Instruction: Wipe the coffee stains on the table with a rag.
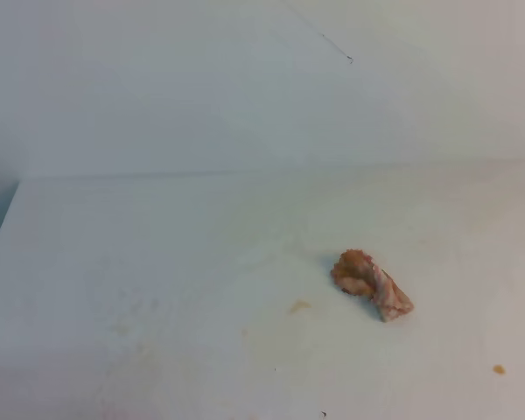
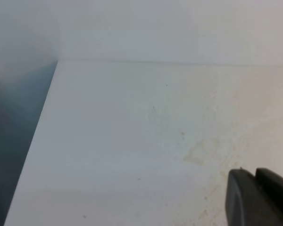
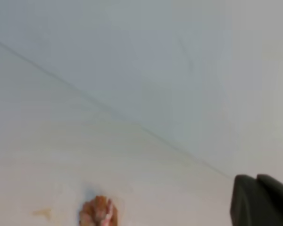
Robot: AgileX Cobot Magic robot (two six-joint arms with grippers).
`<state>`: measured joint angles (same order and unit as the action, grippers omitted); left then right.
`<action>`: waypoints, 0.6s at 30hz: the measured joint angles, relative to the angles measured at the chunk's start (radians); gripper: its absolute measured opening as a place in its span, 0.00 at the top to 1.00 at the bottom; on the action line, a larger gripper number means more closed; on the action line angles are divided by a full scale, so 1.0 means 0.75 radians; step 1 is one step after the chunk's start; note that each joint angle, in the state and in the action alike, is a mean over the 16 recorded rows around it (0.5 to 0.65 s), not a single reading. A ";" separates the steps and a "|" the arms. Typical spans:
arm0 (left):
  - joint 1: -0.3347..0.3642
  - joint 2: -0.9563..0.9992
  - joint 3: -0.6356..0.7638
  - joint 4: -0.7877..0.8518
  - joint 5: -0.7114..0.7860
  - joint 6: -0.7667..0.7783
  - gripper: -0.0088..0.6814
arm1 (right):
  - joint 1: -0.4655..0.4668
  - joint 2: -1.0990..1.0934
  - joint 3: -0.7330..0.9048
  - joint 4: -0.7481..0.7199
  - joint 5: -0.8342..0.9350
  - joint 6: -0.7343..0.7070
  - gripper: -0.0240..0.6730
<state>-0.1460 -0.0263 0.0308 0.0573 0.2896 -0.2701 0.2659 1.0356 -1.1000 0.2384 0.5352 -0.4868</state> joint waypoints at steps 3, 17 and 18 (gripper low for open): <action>0.000 0.000 0.000 0.000 -0.001 0.000 0.99 | -0.089 -0.119 0.116 0.023 -0.046 0.014 0.97; 0.000 0.000 -0.003 0.000 -0.001 0.000 0.99 | -0.405 -1.029 0.979 0.089 -0.507 -0.074 0.97; 0.000 0.000 -0.003 0.000 0.000 0.000 0.99 | -0.414 -1.087 1.040 0.092 -0.532 -0.088 0.97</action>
<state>-0.1460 -0.0263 0.0289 0.0573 0.2896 -0.2701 -0.0443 0.2206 -0.3198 0.3073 0.1366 -0.5529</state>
